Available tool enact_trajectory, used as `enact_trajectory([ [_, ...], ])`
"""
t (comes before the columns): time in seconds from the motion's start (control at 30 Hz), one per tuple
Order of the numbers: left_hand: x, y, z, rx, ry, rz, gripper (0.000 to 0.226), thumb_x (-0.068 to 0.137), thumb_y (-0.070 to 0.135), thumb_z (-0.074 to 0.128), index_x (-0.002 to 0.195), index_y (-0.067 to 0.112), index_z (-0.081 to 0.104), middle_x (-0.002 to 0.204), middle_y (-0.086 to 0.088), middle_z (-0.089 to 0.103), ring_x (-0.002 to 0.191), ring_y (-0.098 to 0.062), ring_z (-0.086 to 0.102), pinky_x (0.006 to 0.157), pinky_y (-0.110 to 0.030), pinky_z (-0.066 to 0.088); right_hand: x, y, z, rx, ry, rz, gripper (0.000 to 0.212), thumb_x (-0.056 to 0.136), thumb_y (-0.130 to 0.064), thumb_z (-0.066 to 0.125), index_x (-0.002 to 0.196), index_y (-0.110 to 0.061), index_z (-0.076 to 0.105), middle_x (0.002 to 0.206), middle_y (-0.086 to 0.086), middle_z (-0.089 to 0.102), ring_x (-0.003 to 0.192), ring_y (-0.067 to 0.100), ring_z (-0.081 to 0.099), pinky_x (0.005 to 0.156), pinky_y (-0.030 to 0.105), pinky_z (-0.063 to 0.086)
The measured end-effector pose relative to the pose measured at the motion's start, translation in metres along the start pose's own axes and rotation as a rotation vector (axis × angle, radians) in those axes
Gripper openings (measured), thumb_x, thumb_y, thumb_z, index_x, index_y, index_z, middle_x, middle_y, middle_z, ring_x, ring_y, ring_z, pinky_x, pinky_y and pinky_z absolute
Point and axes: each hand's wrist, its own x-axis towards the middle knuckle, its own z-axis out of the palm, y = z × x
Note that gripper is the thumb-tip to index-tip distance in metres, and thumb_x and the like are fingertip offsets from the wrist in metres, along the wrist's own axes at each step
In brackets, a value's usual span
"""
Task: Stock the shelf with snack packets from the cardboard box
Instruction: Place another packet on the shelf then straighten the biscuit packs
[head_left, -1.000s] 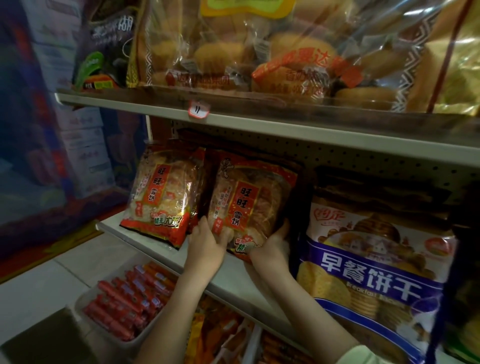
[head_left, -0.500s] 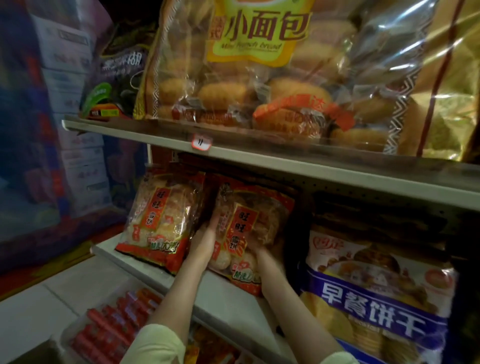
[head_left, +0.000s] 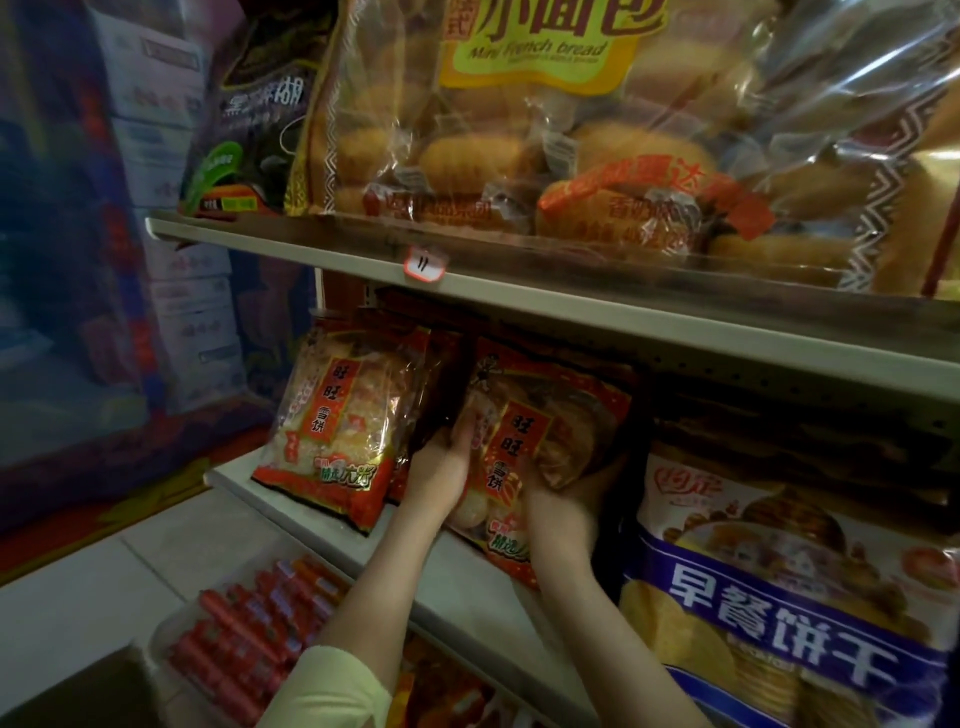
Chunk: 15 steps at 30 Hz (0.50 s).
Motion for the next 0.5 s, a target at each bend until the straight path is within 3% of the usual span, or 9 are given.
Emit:
enact_trajectory([
  [0.1,-0.014,0.008,-0.011,0.181,0.235,0.184,0.044,0.097,0.044,0.042,0.126,0.014,0.055,0.119,-0.009,0.062,0.109,-0.028,0.058,0.079,-0.019,0.036,-0.024,-0.012,0.002,-0.133,0.001,-0.195,0.105,0.084,-0.026,0.070,0.149,-0.030,-0.013,0.152,0.009,0.029,0.138,0.028,0.035,0.115,0.041,0.026],
  [0.2,-0.031,0.010,-0.039,0.169,0.544,0.415,0.027,0.093,0.019,0.054,0.118,0.011,0.058,0.106,0.000,0.059,0.101,-0.019,0.058,0.070,0.000,0.033,-0.045,-0.018,0.017,-0.338,0.088,-0.570,0.105,0.081,-0.022,0.069,0.149,-0.021,-0.010,0.159,0.005,0.006,0.146,0.018,0.002,0.117,0.040,0.002],
  [0.27,-0.031,-0.002,-0.064,0.125,0.656,0.406,0.039,0.087,0.016,0.060,0.125,0.010,0.051,0.118,-0.005,0.055,0.112,-0.022,0.053,0.085,0.000,0.033,-0.057,-0.017,0.035,-0.348,0.047,-0.715,0.101,0.082,-0.018,0.067,0.150,-0.017,-0.008,0.158,0.004,0.001,0.145,0.012,-0.007,0.119,0.040,0.002],
  [0.33,-0.020,-0.023,-0.087,0.189,0.603,0.226,0.071,0.082,0.026,0.068,0.141,0.013,0.032,0.142,-0.012,0.038,0.132,-0.028,0.035,0.109,-0.026,0.030,-0.063,-0.013,0.056,-0.272,-0.140,-0.728,0.092,0.085,-0.011,0.065,0.151,-0.014,0.002,0.159,0.006,0.010,0.147,0.012,0.001,0.120,0.035,0.009],
  [0.37,-0.014,-0.036,-0.097,0.233,0.537,0.149,0.086,0.078,0.032,0.071,0.147,0.016,0.022,0.149,-0.014,0.027,0.138,-0.031,0.025,0.113,-0.039,0.026,-0.067,-0.013,0.067,-0.223,-0.256,-0.699,0.085,0.087,-0.009,0.063,0.152,-0.014,0.008,0.158,0.005,0.017,0.147,0.013,0.009,0.120,0.032,0.012],
  [0.4,-0.008,-0.046,-0.101,0.268,0.460,0.118,0.098,0.074,0.037,0.074,0.149,0.019,0.013,0.153,-0.015,0.018,0.141,-0.033,0.017,0.115,-0.046,0.021,-0.067,-0.011,0.075,-0.174,-0.367,-0.639,0.078,0.088,-0.009,0.061,0.151,-0.015,0.015,0.156,0.003,0.025,0.145,0.013,0.018,0.119,0.028,0.017],
  [0.5,0.001,-0.069,-0.104,0.403,0.227,0.116,0.119,0.072,0.046,0.075,0.149,0.025,-0.012,0.156,-0.013,-0.014,0.145,-0.031,-0.012,0.118,-0.048,0.005,-0.062,-0.006,0.100,-0.056,-0.576,-0.325,0.065,0.088,-0.010,0.058,0.145,-0.019,0.030,0.141,-0.001,0.046,0.130,0.013,0.044,0.111,0.028,0.034],
])
